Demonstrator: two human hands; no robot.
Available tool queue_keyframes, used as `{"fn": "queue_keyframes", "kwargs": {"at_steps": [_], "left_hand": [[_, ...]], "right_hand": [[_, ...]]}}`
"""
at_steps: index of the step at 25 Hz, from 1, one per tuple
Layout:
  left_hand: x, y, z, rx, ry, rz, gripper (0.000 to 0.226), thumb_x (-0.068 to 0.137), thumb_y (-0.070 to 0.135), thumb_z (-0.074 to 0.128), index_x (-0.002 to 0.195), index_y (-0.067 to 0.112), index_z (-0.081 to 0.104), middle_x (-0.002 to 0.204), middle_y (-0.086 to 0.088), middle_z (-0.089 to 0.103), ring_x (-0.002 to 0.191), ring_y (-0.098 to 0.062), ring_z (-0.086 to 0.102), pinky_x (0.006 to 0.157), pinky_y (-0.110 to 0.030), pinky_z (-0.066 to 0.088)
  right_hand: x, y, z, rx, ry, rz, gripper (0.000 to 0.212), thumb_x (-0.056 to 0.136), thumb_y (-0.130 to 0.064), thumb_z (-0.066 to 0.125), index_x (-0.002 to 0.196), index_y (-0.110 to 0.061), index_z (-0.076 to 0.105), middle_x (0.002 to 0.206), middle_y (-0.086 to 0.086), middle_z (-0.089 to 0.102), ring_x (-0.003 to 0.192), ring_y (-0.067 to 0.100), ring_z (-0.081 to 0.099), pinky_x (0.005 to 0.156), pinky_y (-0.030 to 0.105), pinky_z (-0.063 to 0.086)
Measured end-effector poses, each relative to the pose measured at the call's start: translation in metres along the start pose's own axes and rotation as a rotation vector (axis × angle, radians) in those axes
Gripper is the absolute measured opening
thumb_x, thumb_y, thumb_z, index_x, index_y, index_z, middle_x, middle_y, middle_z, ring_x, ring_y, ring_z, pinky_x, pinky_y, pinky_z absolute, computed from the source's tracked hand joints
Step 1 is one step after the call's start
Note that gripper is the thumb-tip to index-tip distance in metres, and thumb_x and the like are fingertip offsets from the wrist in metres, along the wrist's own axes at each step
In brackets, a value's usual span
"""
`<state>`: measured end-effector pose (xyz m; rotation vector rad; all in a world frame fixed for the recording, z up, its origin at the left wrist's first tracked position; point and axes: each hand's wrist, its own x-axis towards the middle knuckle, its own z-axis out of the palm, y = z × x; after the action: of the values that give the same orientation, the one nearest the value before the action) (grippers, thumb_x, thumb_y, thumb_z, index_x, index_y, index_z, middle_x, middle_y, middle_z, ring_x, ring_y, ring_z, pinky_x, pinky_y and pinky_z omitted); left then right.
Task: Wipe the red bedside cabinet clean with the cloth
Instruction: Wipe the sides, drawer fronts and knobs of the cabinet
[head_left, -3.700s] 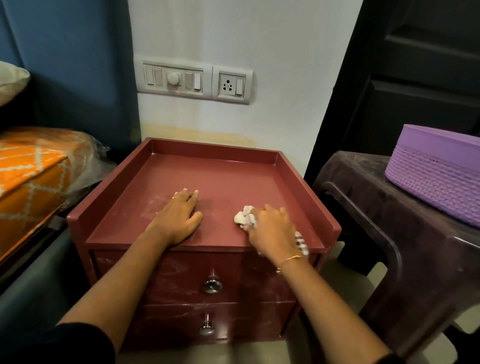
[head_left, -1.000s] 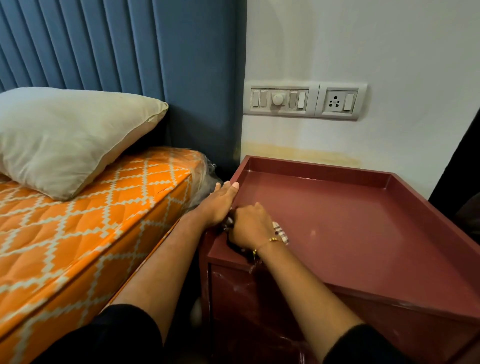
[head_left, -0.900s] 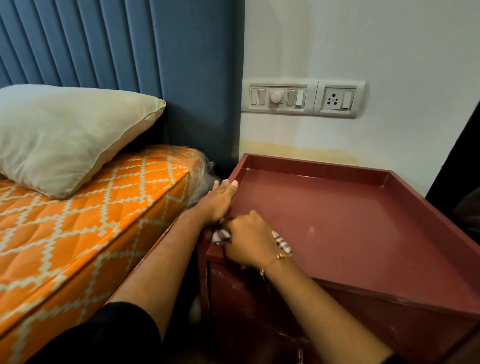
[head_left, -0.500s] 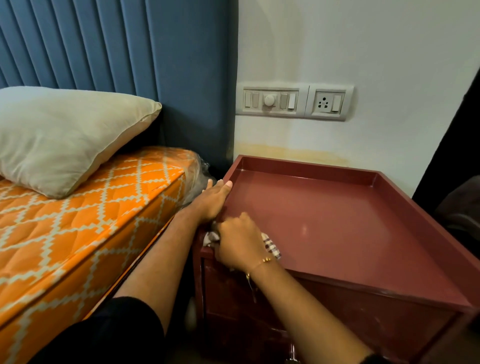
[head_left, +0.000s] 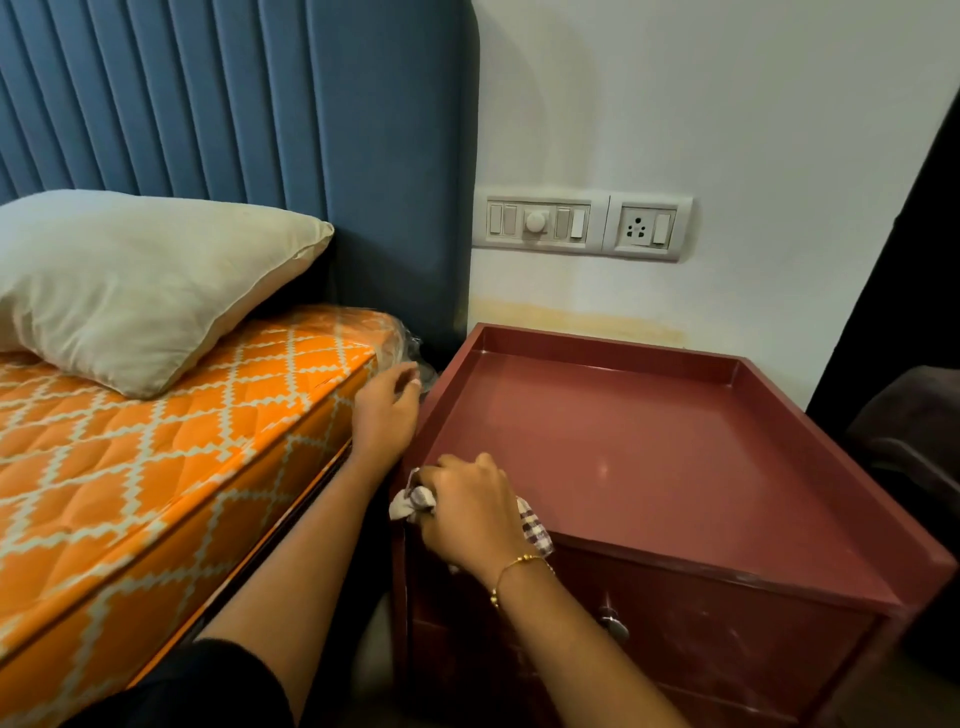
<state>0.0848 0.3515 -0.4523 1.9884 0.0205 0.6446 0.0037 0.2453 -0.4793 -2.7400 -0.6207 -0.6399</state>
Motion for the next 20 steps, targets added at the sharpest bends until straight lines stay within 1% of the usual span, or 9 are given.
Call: {"fn": "queue_keyframes", "kwargs": {"at_steps": [2,3,5,6,10,13,15,17,20], "left_hand": [[-0.022,-0.013,-0.008,-0.086,0.092,0.045,0.027,0.093,0.012,0.048,0.115,0.004,0.061,0.112,-0.007,0.064,0.103,-0.013,0.055,0.086,-0.019,0.039],[-0.035,-0.02,-0.012,-0.1,0.119,0.098,0.028,0.093,0.015,0.048,0.113,0.002,0.062,0.108,-0.005,0.063,0.101,-0.012,0.055,0.084,-0.015,0.039],[-0.054,-0.038,-0.019,-0.129,0.128,0.175,0.033,0.09,0.023,0.045,0.108,0.004,0.064,0.102,0.0,0.062,0.097,-0.01,0.057,0.08,-0.009,0.041],[-0.06,-0.046,-0.022,-0.175,0.108,0.167,0.033,0.089,0.025,0.043,0.106,0.006,0.065,0.1,0.002,0.063,0.096,-0.009,0.059,0.082,-0.011,0.043],[-0.071,-0.052,-0.02,-0.471,-0.083,-0.073,0.027,0.098,0.015,0.04,0.104,0.009,0.066,0.103,-0.009,0.066,0.097,-0.02,0.063,0.083,-0.027,0.051],[-0.072,-0.055,-0.027,-0.547,-0.14,-0.132,0.028,0.097,0.009,0.038,0.098,0.008,0.066,0.094,-0.01,0.066,0.088,-0.019,0.062,0.077,-0.027,0.048],[-0.07,-0.059,-0.033,-0.511,-0.193,-0.126,0.029,0.097,0.008,0.036,0.097,0.005,0.065,0.09,-0.009,0.066,0.085,-0.017,0.061,0.073,-0.024,0.048],[-0.07,-0.063,-0.037,-0.498,-0.257,-0.101,0.03,0.097,0.007,0.036,0.107,0.002,0.063,0.098,-0.01,0.066,0.09,-0.011,0.064,0.075,-0.015,0.05],[-0.076,-0.063,-0.033,-0.467,-0.258,-0.019,0.022,0.09,0.008,0.051,0.108,0.019,0.06,0.098,0.004,0.061,0.087,0.009,0.061,0.076,-0.004,0.045]], "right_hand": [[-0.005,-0.008,0.002,-0.068,0.096,0.009,0.011,0.075,-0.021,0.069,0.085,-0.023,0.068,0.086,-0.005,0.066,0.076,0.025,0.055,0.06,0.031,0.036],[-0.013,-0.006,0.005,-0.071,0.148,0.026,0.015,0.069,-0.019,0.073,0.08,-0.027,0.068,0.079,-0.01,0.066,0.068,0.02,0.054,0.056,0.028,0.031],[-0.031,0.013,0.009,-0.058,0.24,0.056,0.026,0.063,-0.018,0.079,0.081,-0.031,0.067,0.076,-0.014,0.066,0.06,0.015,0.049,0.055,0.025,0.026],[-0.041,0.026,0.008,-0.057,0.275,0.077,0.029,0.062,-0.017,0.08,0.084,-0.032,0.068,0.077,-0.015,0.067,0.06,0.015,0.048,0.055,0.025,0.026],[-0.051,0.034,0.001,-0.052,0.337,0.115,0.035,0.059,-0.021,0.086,0.089,-0.028,0.069,0.081,-0.014,0.067,0.062,0.01,0.04,0.054,0.024,0.031],[-0.031,-0.009,0.02,0.075,0.464,0.02,0.038,0.068,-0.021,0.078,0.101,-0.029,0.063,0.095,-0.012,0.068,0.067,0.015,0.048,0.055,0.028,0.04],[-0.018,-0.03,0.038,0.044,0.515,-0.006,0.037,0.07,-0.015,0.075,0.103,-0.026,0.064,0.098,-0.007,0.066,0.066,0.017,0.049,0.056,0.028,0.039],[-0.016,-0.032,0.054,-0.079,0.54,-0.005,0.025,0.077,-0.011,0.068,0.1,-0.022,0.068,0.096,-0.004,0.064,0.063,0.017,0.047,0.054,0.027,0.035],[-0.03,-0.018,0.063,-0.151,0.532,0.05,0.021,0.081,-0.009,0.062,0.097,-0.019,0.071,0.091,-0.001,0.067,0.061,0.018,0.048,0.053,0.029,0.036]]}}
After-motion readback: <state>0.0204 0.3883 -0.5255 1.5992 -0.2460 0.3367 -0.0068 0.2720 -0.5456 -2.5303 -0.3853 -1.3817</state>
